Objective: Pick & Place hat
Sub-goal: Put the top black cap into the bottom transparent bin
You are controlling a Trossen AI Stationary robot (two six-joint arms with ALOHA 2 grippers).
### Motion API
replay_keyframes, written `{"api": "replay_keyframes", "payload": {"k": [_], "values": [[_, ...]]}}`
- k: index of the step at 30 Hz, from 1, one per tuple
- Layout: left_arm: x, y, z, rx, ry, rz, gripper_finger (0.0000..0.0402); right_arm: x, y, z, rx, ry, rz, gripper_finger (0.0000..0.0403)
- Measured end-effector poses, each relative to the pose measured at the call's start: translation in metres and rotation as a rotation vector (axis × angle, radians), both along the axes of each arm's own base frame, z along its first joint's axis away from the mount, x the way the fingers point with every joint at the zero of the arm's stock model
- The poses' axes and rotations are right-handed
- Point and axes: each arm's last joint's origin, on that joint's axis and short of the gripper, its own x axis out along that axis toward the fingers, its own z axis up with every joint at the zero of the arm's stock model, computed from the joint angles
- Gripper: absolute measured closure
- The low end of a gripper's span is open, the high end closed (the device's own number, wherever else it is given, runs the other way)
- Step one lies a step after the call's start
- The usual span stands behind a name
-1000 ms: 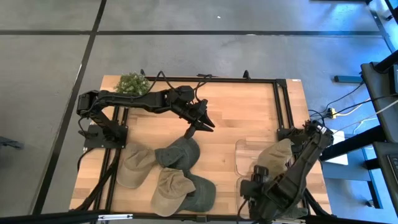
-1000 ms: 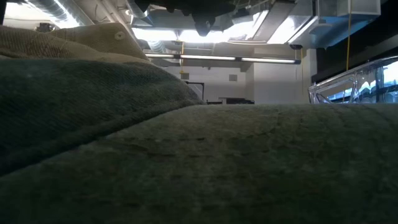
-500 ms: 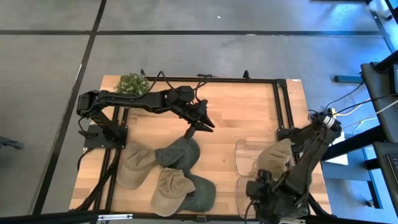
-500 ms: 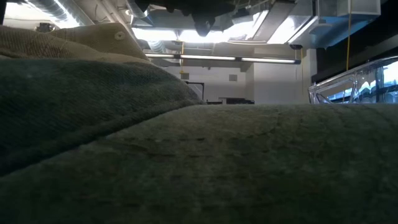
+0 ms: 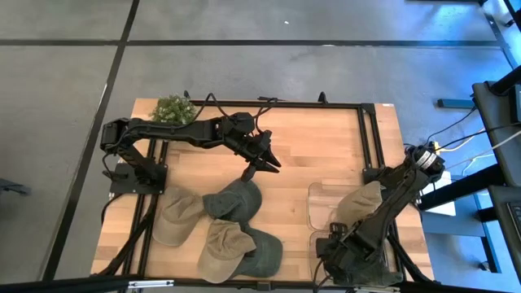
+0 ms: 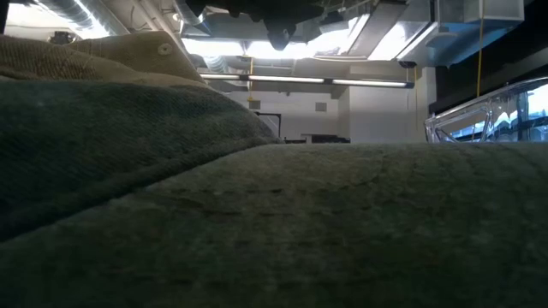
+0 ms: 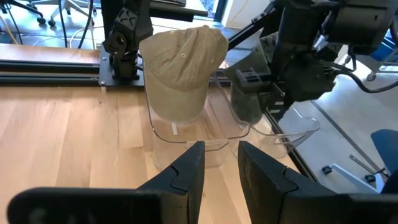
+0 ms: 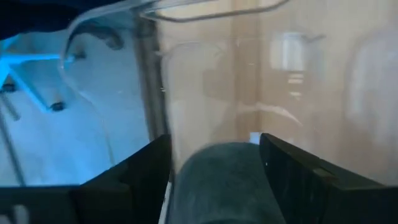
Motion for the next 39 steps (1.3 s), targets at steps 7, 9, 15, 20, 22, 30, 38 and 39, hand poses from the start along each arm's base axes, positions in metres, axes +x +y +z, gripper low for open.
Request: {"api": "replay_keyframes", "payload": {"k": [7,9,15,20,22,30,38,39], "values": [[0.000,0.000,0.000,0.000,0.000,0.001,0.0311,-0.006,-0.003,-0.025,0.068,0.069,0.045,0.0157],[0.000,0.000,0.000,0.000,0.000,0.001,0.0310,-0.008,-0.004,-0.033,0.084,0.091,0.053,0.0157],[0.000,0.000,0.000,0.001,0.000,0.004,0.0310,-0.018,-0.012,-0.050,0.060,0.184,0.054,0.0157],[0.000,0.001,0.000,0.004,-0.001,0.003,0.0310,-0.030,-0.024,-0.052,-0.053,0.346,-0.032,0.0157],[0.000,0.001,0.000,0.018,-0.007,-0.002,0.0308,-0.033,-0.027,-0.046,-0.096,0.397,-0.067,0.0157],[0.000,0.001,0.000,0.040,-0.016,-0.009,0.0311,-0.026,-0.022,-0.019,-0.137,0.378,-0.150,0.0157],[-0.002,0.005,0.001,0.041,-0.013,0.002,0.0310,-0.017,-0.020,0.029,-0.243,0.210,-0.212,0.0157],[-0.003,0.006,0.002,0.036,-0.009,0.008,0.0311,-0.016,-0.021,0.038,-0.260,0.188,-0.222,0.0157]]}}
